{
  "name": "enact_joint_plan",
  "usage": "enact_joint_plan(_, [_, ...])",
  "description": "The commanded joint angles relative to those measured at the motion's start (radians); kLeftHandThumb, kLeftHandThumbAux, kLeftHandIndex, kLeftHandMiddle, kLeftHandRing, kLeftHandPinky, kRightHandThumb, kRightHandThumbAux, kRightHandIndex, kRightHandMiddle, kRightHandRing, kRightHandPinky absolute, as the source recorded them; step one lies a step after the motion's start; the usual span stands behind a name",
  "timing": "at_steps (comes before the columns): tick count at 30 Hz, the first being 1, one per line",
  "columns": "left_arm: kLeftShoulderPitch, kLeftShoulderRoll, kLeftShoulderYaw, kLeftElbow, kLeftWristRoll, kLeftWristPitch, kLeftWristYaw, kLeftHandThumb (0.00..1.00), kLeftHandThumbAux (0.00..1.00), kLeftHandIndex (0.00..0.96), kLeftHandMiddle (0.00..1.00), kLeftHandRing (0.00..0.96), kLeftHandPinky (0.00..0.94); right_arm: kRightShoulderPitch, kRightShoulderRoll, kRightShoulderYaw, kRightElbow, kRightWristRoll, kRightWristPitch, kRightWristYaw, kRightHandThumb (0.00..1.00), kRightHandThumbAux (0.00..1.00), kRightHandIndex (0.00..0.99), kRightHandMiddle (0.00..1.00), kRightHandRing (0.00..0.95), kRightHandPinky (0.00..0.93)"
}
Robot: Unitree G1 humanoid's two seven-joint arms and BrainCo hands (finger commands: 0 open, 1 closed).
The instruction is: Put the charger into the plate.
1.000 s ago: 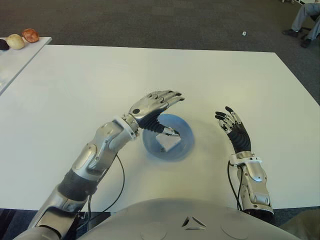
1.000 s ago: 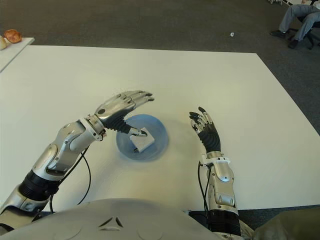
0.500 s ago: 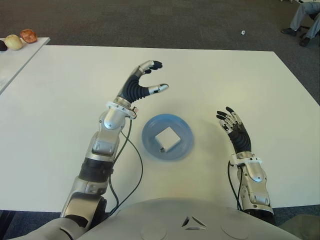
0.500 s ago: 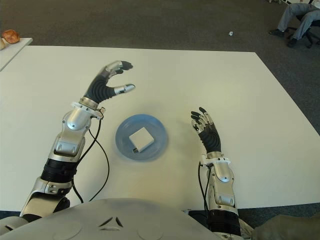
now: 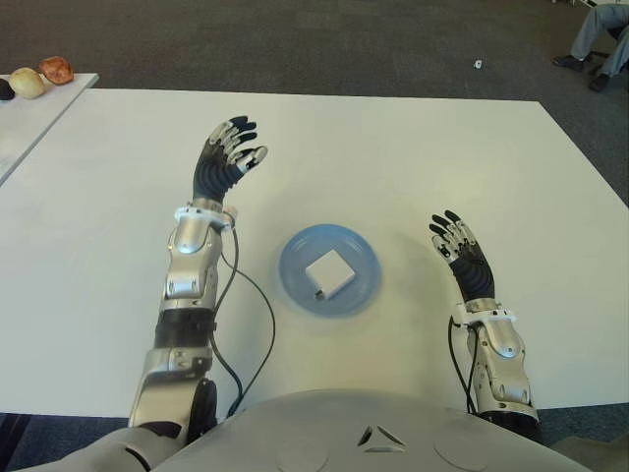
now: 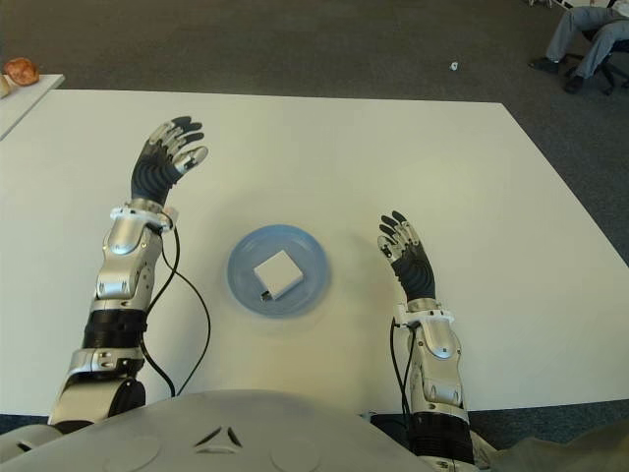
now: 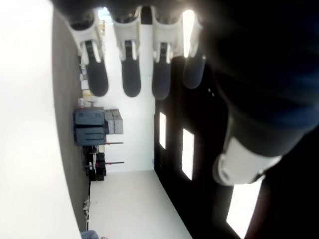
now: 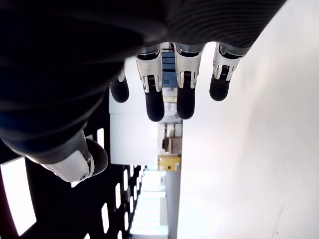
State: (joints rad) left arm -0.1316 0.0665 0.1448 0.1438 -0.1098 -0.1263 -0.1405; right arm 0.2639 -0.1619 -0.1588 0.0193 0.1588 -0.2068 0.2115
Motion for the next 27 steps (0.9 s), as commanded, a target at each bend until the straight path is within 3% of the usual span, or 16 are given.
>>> enact_joint_plan(1, [0.09,-0.035,0.011,0.024,-0.014,0.012,0.038,0.278,0.766,0.208,0.253,0.238,0.254,-0.002,0.002,-0.006,0.008,0.009,0.019,-0.001,0.0,0.578,0.049,0.14,0.102,0.058])
enact_joint_plan(8, [0.145,-0.065,0.0,0.002,0.001,0.033,0.085,0.14,0.762,0.202,0.264,0.239,0.232,0.001,0.004,-0.01,0.006,0.011,0.021,-0.003,0.0,0.581,0.045,0.126,0.091,0.061])
enact_joint_plan(12, [0.222,-0.074,-0.011,-0.008,0.015,-0.008,0.093,0.105,0.762,0.206,0.269,0.244,0.236,0.004,0.005,-0.014,0.003,0.013,0.027,-0.005,0.0,0.581,0.046,0.123,0.089,0.062])
enact_joint_plan(20, [0.306,-0.045,-0.017,-0.02,0.029,-0.036,0.075,0.041,0.738,0.204,0.271,0.247,0.231,0.01,0.008,-0.017,-0.003,0.008,0.036,-0.011,0.0,0.582,0.043,0.117,0.086,0.068])
enact_joint_plan(27, [0.439,0.006,-0.027,-0.046,0.041,-0.064,0.027,0.023,0.708,0.156,0.225,0.212,0.193,0.012,0.008,-0.016,-0.008,0.0,0.047,-0.023,0.0,0.581,0.04,0.113,0.084,0.06])
